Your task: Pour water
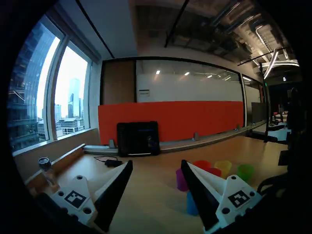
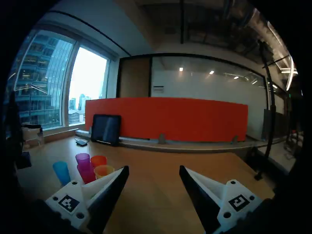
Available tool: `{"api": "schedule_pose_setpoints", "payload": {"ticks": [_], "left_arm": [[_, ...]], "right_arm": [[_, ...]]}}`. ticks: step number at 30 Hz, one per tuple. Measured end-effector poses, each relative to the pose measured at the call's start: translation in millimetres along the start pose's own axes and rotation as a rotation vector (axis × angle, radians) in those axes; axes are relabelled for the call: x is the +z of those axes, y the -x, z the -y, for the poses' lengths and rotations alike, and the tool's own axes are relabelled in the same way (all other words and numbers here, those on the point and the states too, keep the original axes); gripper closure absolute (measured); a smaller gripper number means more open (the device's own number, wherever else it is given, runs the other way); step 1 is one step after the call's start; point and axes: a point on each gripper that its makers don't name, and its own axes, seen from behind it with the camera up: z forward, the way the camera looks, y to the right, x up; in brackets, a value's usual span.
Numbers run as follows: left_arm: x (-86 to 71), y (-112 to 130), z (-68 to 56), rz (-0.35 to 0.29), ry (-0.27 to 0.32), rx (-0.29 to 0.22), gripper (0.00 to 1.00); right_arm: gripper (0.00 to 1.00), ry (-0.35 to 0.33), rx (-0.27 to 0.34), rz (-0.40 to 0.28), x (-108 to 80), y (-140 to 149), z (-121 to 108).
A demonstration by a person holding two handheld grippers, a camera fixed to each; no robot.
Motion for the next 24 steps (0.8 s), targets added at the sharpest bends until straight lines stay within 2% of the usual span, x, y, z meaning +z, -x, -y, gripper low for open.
{"api": "schedule_pose_setpoints", "payload": {"ticks": [8,11,18,24], "left_arm": [[1.3,-9,6.5,-0.058,-0.057,0.028,0.08],[0.1,-11,8.8,-0.075,-0.078,0.039,0.08],[0.8,-7,7.0,-0.082,-0.103,0.029,0.08],[3.9,1,5.5,-0.083,-0.121,0.036,0.08]], "right_arm": [[0.00,0.045,0.086,-0.068,-6.4,-17,-4],[0.01,0.066,0.099,-0.090,-9.3,-23,-10],[0.01,0.121,0.085,-0.132,-15.4,-32,-16],[0.01,0.137,0.055,-0.153,-15.8,-36,-13]]}}
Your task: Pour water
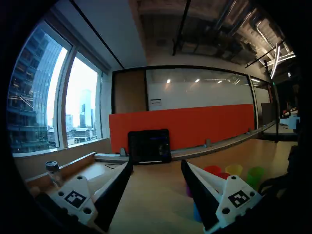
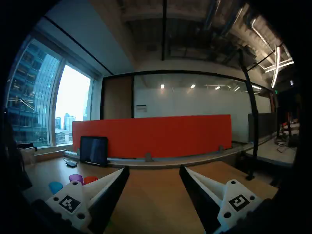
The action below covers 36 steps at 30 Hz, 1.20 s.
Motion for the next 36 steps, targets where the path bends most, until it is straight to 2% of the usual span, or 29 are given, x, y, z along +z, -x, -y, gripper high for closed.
{"api": "schedule_pose_setpoints", "payload": {"ticks": [9,21,36], "left_arm": [[-1.4,14,-2.0,-0.008,-0.016,-0.001,0.08],[-4.3,48,10.3,0.031,-0.037,-0.018,0.08],[-8.3,72,16.7,0.059,-0.039,-0.043,0.08]], "right_arm": [[0.01,0.009,-0.010,0.003,3.5,1,4],[0.01,0.026,-0.034,0.020,5.5,11,7],[0.01,0.007,-0.032,0.004,4.6,-2,18]]}}
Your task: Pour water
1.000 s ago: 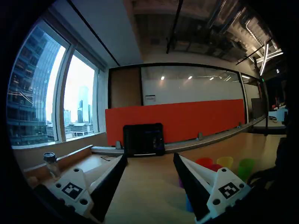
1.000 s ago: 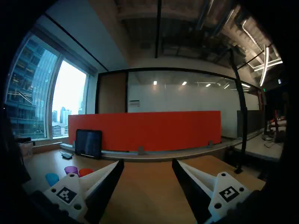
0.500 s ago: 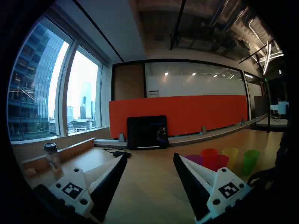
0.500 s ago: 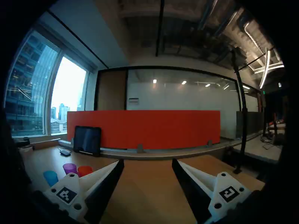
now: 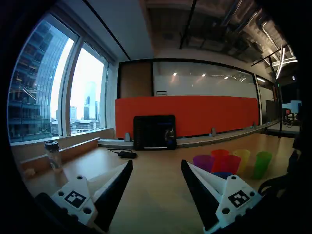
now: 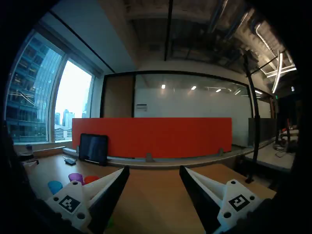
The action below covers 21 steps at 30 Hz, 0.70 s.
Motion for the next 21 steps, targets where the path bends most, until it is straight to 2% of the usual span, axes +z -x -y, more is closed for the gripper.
{"api": "schedule_pose_setpoints", "payload": {"ticks": [21], "left_arm": [[2.7,10.2,-0.4,0.017,0.011,-0.028,0.08]], "right_arm": [[0.01,0.001,0.000,-0.007,-0.6,-4.6,0.8]]}}
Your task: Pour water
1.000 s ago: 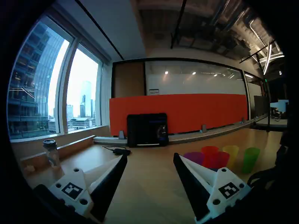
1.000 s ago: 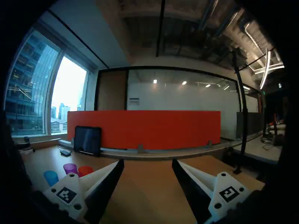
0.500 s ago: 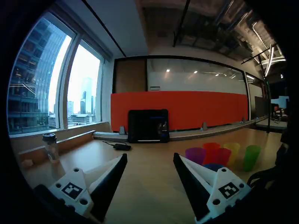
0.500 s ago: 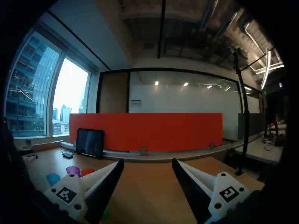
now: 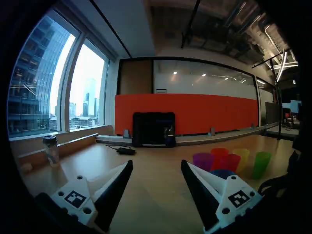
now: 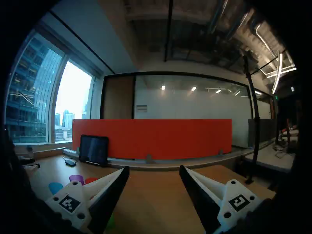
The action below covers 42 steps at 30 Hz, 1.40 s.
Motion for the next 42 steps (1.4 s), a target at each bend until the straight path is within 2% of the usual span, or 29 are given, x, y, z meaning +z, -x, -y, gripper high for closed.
{"api": "schedule_pose_setpoints", "payload": {"ticks": [21,24,36,42], "left_arm": [[1.4,5,1.2,0.019,0.005,0.004,0.09],[1.4,5,1.1,0.019,0.005,0.004,0.04],[1.5,4,1.5,0.019,0.005,0.005,0.03],[1.4,4,1.3,0.019,0.005,0.005,0.03]], "right_arm": [[0.01,-0.002,0.010,0.003,-4.0,4,-5],[0.01,-0.006,0.010,0.003,-3.4,5,-3],[0.01,-0.009,-0.039,0.036,-3.7,35,-5],[0.01,0.003,-0.029,0.043,-1.6,48,-8]]}}
